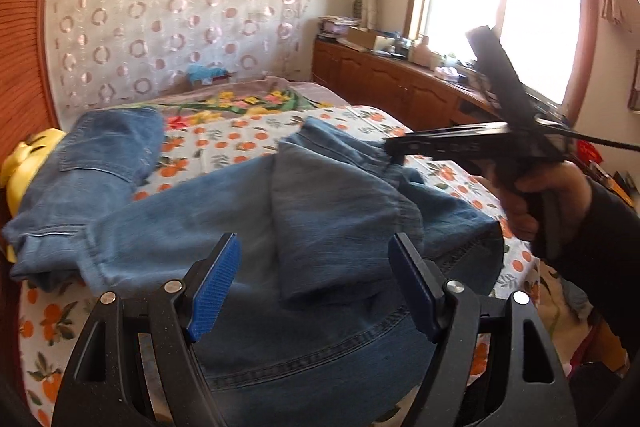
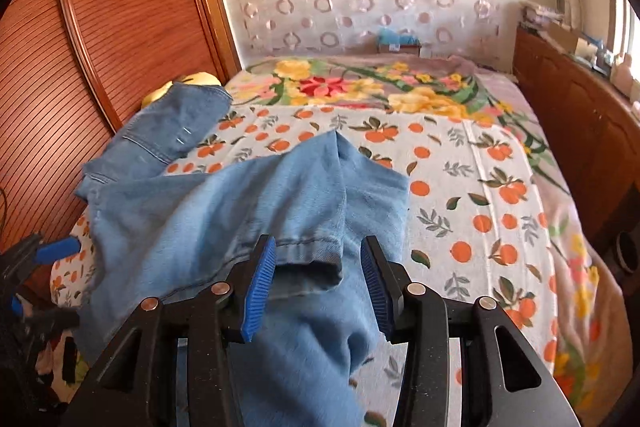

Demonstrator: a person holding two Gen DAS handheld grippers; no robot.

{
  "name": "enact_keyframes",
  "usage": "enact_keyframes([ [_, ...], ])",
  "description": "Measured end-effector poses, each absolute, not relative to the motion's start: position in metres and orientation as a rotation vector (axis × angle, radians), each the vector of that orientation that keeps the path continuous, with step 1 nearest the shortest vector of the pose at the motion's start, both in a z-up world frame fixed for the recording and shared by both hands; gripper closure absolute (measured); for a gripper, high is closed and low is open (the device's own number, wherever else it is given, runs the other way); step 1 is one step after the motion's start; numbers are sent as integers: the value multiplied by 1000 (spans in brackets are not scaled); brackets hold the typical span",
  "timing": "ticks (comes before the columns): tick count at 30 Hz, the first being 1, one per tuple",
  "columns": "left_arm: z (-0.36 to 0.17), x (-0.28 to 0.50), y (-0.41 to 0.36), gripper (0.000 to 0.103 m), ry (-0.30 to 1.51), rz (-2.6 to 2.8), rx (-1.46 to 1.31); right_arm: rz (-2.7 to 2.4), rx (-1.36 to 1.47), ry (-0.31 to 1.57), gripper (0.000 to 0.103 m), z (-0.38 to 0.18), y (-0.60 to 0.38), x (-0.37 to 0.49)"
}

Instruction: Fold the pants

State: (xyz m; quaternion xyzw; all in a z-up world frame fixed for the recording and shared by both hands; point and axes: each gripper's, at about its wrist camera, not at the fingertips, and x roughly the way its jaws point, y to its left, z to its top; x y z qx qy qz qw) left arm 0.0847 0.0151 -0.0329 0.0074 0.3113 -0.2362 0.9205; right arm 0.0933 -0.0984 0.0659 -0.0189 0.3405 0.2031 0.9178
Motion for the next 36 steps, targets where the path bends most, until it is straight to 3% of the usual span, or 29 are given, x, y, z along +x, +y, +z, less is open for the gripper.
enact_keyframes([
  [4,-49,95,2,28,696,-495,43,458,-28,797,57,51,-93,120],
  [5,-53,97,0,45,709,-493,59,459,-25,813,57,47,-93,124],
  [7,-60,101,-5,64,749,-498,75,460,-3,802,57,46,-95,125],
  [8,-60,102,-4,69,751,-485,70,468,1,784,63,48,-95,122],
  [9,-60,102,-3,75,748,-485,65,471,-1,755,80,53,-96,118],
  [11,-55,98,3,86,736,-489,37,471,-7,712,92,63,-99,108],
  [12,-52,96,6,87,725,-487,28,487,-9,702,97,66,-101,104],
  [13,-49,92,9,90,712,-485,20,506,-21,692,97,72,-98,100],
  [25,-44,39,51,94,677,-488,-106,711,-77,526,98,153,-34,60],
  [30,-54,28,61,94,700,-458,-116,824,-104,529,98,158,14,55],
  [32,-56,28,64,87,714,-444,-119,820,-111,552,98,152,26,61],
  [36,-61,28,74,77,730,-385,-120,793,-121,582,79,146,26,63],
])
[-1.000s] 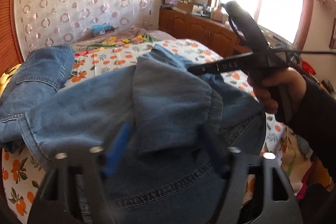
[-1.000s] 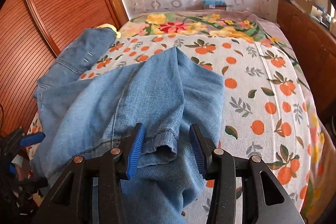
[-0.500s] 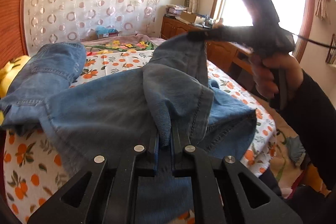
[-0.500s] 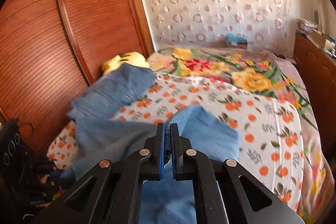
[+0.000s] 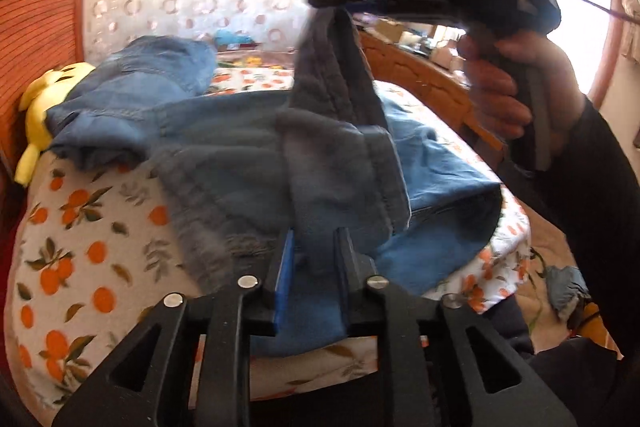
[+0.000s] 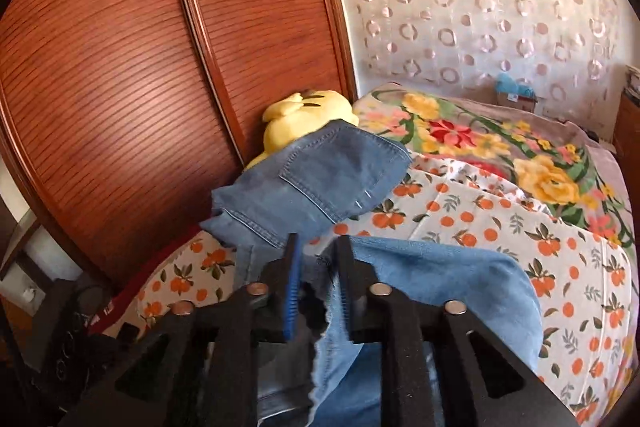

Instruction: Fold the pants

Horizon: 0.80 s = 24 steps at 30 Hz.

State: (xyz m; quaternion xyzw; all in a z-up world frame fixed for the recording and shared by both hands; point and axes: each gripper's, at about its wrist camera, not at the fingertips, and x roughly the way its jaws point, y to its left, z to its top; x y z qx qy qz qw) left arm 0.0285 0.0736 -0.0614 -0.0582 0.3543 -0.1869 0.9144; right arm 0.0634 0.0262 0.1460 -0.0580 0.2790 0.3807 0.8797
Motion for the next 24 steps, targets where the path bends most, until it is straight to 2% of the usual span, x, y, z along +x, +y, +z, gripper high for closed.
enact_keyframes([
  [8,-58,32,75,56,716,-350,-99,681,-119,569,73,152,-11,33],
  [20,-36,39,19,54,659,-471,-4,516,-165,639,70,103,-63,-42],
  [22,-42,42,11,54,673,-486,15,490,-177,635,64,98,-63,-51],
  [24,-54,47,2,54,713,-458,68,462,-189,633,54,92,-67,-57],
])
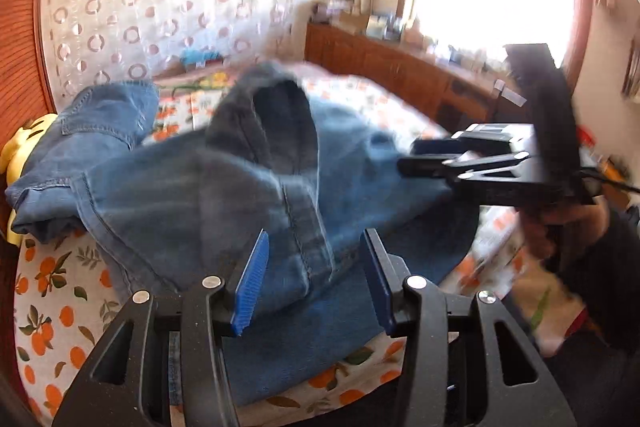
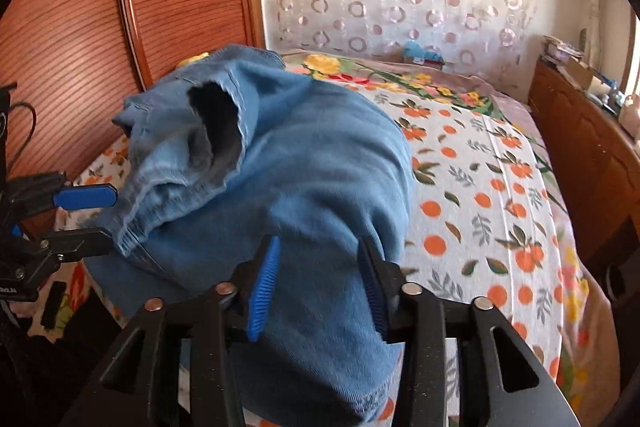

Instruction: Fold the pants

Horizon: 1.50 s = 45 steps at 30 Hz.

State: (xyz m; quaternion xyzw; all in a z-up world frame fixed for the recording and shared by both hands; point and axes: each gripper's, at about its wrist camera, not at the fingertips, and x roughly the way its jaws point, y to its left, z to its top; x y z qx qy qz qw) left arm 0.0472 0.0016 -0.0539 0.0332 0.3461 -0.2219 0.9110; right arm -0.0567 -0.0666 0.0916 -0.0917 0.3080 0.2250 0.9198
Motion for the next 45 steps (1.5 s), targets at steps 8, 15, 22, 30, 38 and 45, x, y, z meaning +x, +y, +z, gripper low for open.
enact_keyframes([
  [8,-76,51,8,60,746,-406,102,414,-134,639,33,66,-67,-67],
  [15,-73,46,19,78,742,-416,68,410,4,606,18,55,-79,-70],
  [22,-43,32,63,83,631,-327,-52,407,3,601,17,57,-78,-78],
  [30,-58,30,96,84,691,-283,-128,415,16,598,17,47,-85,-75],
  [38,-74,25,92,84,746,-294,-108,414,15,598,17,45,-87,-68],
  [45,-62,22,93,77,737,-258,-70,407,10,602,17,45,-88,-66],
])
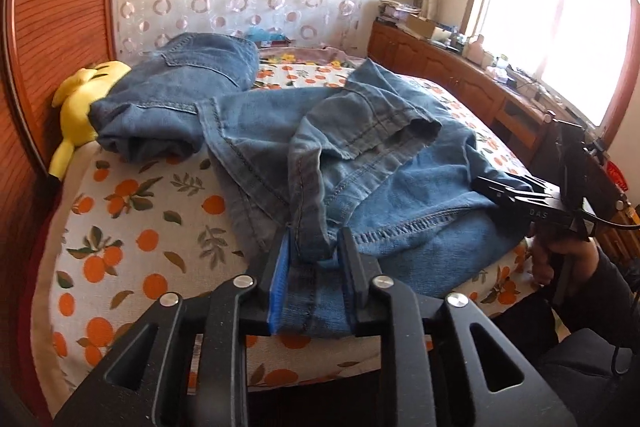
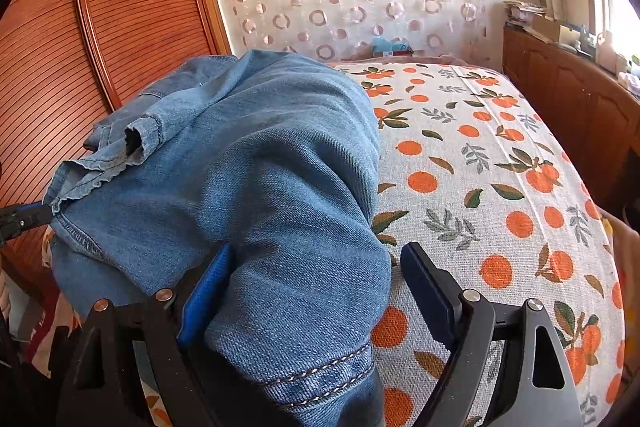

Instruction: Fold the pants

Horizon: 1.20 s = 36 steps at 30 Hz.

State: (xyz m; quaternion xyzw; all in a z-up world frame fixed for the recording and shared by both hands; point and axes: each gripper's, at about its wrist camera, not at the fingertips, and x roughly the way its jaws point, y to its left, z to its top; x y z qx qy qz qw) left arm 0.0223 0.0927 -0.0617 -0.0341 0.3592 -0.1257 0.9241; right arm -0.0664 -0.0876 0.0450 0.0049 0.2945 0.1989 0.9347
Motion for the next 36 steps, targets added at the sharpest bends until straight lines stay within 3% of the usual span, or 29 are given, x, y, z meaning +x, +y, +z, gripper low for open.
enact_keyframes([
  [2,-57,23,95,67,729,-241,-66,409,6,606,17,47,-87,-68],
  [7,-41,30,86,61,699,-266,-49,416,12,607,17,61,-93,-74],
  [25,-51,131,-41,60,788,-419,199,442,-38,588,17,75,-101,-120],
  [26,-52,135,-42,64,786,-397,220,443,-39,592,17,74,-101,-120],
  [29,-50,144,-31,90,771,-354,235,446,-43,595,17,72,-97,-120],
  [31,-41,147,-16,95,751,-349,198,450,-45,597,17,71,-95,-120],
  [36,-11,159,41,96,684,-240,116,453,-40,603,17,69,-92,-118],
])
